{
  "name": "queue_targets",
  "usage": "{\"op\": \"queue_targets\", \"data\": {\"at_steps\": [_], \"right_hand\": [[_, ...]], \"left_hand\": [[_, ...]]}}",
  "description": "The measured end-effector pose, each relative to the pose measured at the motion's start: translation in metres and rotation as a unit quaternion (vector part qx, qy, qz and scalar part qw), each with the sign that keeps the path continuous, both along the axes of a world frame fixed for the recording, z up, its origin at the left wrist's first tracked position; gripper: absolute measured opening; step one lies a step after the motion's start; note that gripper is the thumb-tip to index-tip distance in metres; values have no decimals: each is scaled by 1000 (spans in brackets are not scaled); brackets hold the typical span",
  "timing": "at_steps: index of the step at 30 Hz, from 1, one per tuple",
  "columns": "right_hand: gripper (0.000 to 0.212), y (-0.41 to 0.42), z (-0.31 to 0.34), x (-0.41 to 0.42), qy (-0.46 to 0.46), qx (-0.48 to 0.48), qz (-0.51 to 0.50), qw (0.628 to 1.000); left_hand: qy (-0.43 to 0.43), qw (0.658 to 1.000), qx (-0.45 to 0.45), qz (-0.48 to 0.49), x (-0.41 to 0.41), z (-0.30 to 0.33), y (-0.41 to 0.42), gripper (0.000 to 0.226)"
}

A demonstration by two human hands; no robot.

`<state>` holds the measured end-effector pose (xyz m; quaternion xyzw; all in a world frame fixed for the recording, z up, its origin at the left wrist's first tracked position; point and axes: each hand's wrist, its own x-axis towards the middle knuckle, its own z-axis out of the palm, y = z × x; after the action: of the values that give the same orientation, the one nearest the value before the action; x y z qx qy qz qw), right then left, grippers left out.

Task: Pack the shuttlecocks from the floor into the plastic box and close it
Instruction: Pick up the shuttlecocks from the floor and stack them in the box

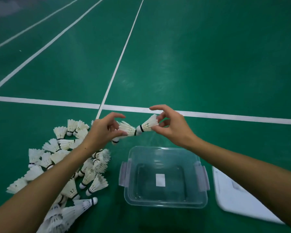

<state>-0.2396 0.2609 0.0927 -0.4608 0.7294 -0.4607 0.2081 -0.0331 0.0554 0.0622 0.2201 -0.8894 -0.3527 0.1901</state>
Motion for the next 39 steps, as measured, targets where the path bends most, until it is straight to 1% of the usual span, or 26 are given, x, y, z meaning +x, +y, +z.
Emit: {"op": "queue_targets", "data": {"at_steps": [3, 7, 11, 13, 16, 19, 23, 25, 27, 30, 33, 35, 37, 38, 39], "right_hand": [[58, 58, -2, 28, -73, 5, -27, 997], [55, 88, -61, 61, -149, 74, -43, 985], [51, 77, -120, 75, -186, 177, -18, 966], [47, 69, -135, 76, -215, 222, -5, 951], [44, 62, -153, 80, -262, 272, 10, 926], [47, 62, -164, 83, -309, 297, 15, 903], [45, 60, -161, 80, -365, 335, 19, 868], [46, 59, -159, 77, -379, 347, 22, 858], [49, 58, -160, 77, -358, 354, 41, 863], [59, 61, -159, 79, -307, 362, 71, 877], [62, 70, -142, 73, -227, 338, 83, 909], [52, 78, -119, 59, -183, 302, 80, 932], [35, 86, -90, 42, -185, 238, 69, 951], [31, 88, -74, 33, -194, 200, 61, 958], [31, 88, -57, 26, -207, 160, 60, 963]], "left_hand": [[42, 999, -5, 4, 20, 9, 19, 60], [79, 997, -21, -5, 36, -4, 32, 58], [83, 997, -8, 10, 46, -25, 28, 57], [73, 997, 2, 21, 48, -30, 22, 57], [70, 997, -12, 25, 50, -30, 13, 58], [73, 997, -13, 16, 49, -27, 13, 58], [75, 997, -12, -5, 43, -23, 18, 56], [76, 997, -7, -19, 38, -20, 23, 57], [69, 997, -8, -38, 34, -18, 28, 58], [46, 995, -24, -84, 26, -11, 33, 59], [28, 990, -25, -134, 18, -1, 40, 60], [22, 985, -25, -169, 13, 8, 46, 64], [14, 980, -14, -196, 6, 17, 50, 68], [10, 978, -7, -209, 3, 22, 52, 70], [6, 975, -1, -223, -1, 25, 54, 73]]}}
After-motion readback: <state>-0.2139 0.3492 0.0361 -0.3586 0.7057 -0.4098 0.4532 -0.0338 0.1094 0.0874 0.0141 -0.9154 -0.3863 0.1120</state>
